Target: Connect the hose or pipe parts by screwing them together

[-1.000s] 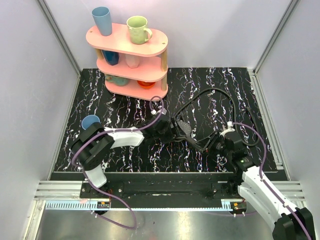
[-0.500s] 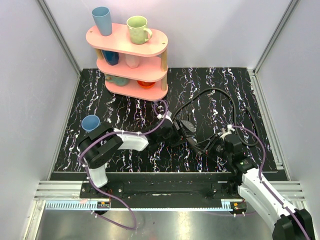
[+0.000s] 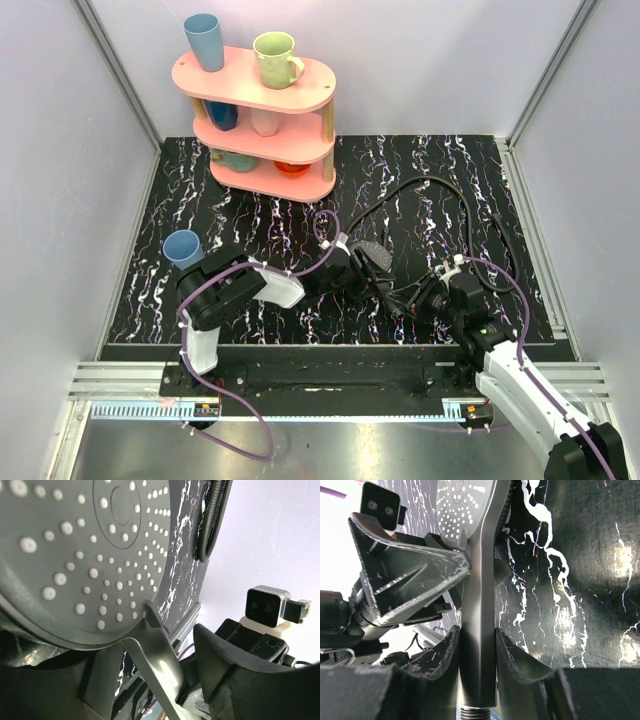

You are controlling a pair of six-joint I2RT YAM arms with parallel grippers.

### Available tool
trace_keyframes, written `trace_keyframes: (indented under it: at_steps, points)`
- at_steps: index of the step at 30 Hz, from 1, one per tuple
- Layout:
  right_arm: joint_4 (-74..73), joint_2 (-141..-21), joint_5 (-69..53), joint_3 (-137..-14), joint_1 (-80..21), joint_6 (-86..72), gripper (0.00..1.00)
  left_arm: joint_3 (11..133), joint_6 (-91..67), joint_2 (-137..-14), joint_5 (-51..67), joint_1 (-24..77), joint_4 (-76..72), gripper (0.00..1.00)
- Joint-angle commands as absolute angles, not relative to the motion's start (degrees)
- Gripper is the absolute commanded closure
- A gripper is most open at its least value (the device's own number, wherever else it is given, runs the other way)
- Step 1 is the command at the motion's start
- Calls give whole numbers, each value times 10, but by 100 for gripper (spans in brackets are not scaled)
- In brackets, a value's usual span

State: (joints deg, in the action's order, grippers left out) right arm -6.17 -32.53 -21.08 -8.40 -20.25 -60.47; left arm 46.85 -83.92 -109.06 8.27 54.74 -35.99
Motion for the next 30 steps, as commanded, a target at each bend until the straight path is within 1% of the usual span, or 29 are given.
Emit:
trace_keyframes:
  at_steps: [1,2,3,5,6,8,9,10,12,13,14,17,18,20,21,23,24,26,30]
  points:
    - [-30,-313,-254,-83,-207,-613,100,483,-887,-1110,102,559,-463,43]
    - [-35,-311,-256,-83,-207,-612,99,480,-891,-1113,104,560,-473,49]
    - [-40,-311,-254,-84,-207,-610,97,478,-895,-1116,105,560,-491,61]
    - [-56,-304,-254,-90,-207,-604,93,471,-900,-1114,106,560,-503,76]
    - [-63,-297,-253,-92,-207,-599,91,468,-900,-1108,107,560,-507,89]
    - [-84,-289,-248,-101,-207,-594,84,467,-892,-1100,106,560,-502,98]
    - [-91,-280,-246,-105,-207,-592,82,468,-886,-1089,104,560,-490,100]
    - [-99,-274,-243,-108,-207,-590,78,473,-870,-1082,103,560,-482,100]
    - [-114,-264,-241,-118,-207,-587,68,482,-847,-1059,101,560,-448,100]
    - [-119,-259,-243,-121,-207,-584,65,492,-824,-1050,99,560,-433,100]
    - [-121,-256,-248,-128,-207,-581,57,497,-812,-1042,98,560,-419,100]
    - [-139,-241,-259,-150,-207,-563,48,507,-760,-997,79,560,-364,100]
    - [-145,-231,-261,-157,-207,-552,43,511,-745,-971,60,560,-325,100]
    - [-161,-221,-260,-178,-207,-542,38,526,-690,-930,39,560,-276,100]
    - [-164,-212,-260,-185,-207,-531,34,539,-673,-918,14,560,-229,100]
    - [-173,-206,-253,-200,-207,-526,31,547,-629,-883,1,559,-192,100]
    - [-173,-205,-251,-206,-208,-521,30,551,-607,-873,-30,559,-165,100]
    - [-172,-208,-241,-220,-207,-515,29,557,-584,-840,-44,553,-137,100]
    - [-175,-250,-212,-260,-207,-484,28,580,-492,-767,-111,532,-4,100]
